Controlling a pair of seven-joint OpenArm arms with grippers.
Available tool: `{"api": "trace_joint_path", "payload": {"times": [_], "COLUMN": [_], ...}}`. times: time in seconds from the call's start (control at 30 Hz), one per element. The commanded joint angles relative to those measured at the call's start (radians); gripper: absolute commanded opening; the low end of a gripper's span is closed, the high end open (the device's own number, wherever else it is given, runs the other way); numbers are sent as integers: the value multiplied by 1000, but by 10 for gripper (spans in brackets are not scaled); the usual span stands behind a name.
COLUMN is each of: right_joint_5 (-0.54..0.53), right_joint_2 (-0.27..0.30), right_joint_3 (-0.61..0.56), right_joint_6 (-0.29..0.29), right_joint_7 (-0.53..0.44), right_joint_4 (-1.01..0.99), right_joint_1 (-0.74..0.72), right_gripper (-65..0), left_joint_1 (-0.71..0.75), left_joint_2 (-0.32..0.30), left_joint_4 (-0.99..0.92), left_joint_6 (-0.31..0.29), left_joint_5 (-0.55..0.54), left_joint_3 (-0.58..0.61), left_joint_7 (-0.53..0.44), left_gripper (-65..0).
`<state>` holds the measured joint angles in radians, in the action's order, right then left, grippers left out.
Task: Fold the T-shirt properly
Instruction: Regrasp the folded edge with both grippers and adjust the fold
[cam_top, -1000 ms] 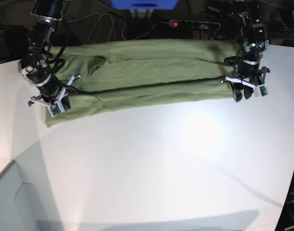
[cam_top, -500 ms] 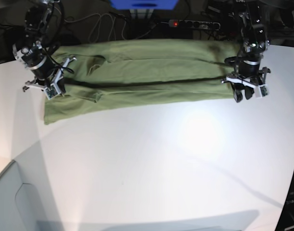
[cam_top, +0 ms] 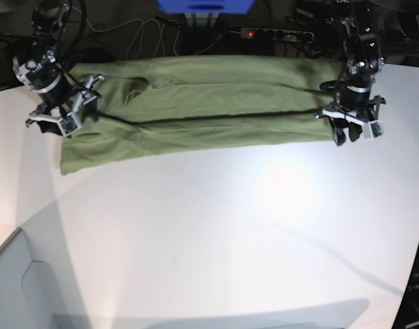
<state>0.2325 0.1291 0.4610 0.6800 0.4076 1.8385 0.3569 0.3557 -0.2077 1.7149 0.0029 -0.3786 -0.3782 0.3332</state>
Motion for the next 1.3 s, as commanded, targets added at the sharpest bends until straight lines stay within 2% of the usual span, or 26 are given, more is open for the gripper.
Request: {"api": "trace_joint_path", "payload": {"times": [0.0,0.27,0.33,0.47,0.73,0.83,1.07,1.27], "right_joint_5": [-15,-15,-17,-17,-17,-17,-17,-17], "right_joint_2": [-3,-9,-9,-9,-9,-9,-9,-7], "right_joint_3": [6,2,0,0,-1,-3,-8,-5], "right_joint_6": [18,18,18,18,18,18,18,18], "right_joint_7": [-22,-22,-22,-22,-20,-20,-20,-20], "right_joint_4": [26,34,33,33,31,31,31,31], "right_joint_1": [-9,-9,-9,-9,-14,-14,-11,-14], "right_gripper": [-254,-253,-253,-253,-253,-253,-253,-253], "left_joint_1": [3,3,7,21,-2,-19,-33,-28], "left_joint_2": [-9,-14,-11,-9,-9,-12,-11,-11], "left_joint_4": [21,20,20,15,-14,-46,-82,-82], "left_joint_6": [-2,-2,-2,-2,-4,-4,-4,-4], "left_joint_5": [-6,-6,-6,-6,-7,-7,-7,-7], "left_joint_3": [-6,-6,-21,-55,-29,6,45,41], "left_joint_7": [-21,-18,-18,-18,-18,-18,-18,-18], "left_gripper": [-424,-422,-389,-274,-267,-294,-446,-452]}}
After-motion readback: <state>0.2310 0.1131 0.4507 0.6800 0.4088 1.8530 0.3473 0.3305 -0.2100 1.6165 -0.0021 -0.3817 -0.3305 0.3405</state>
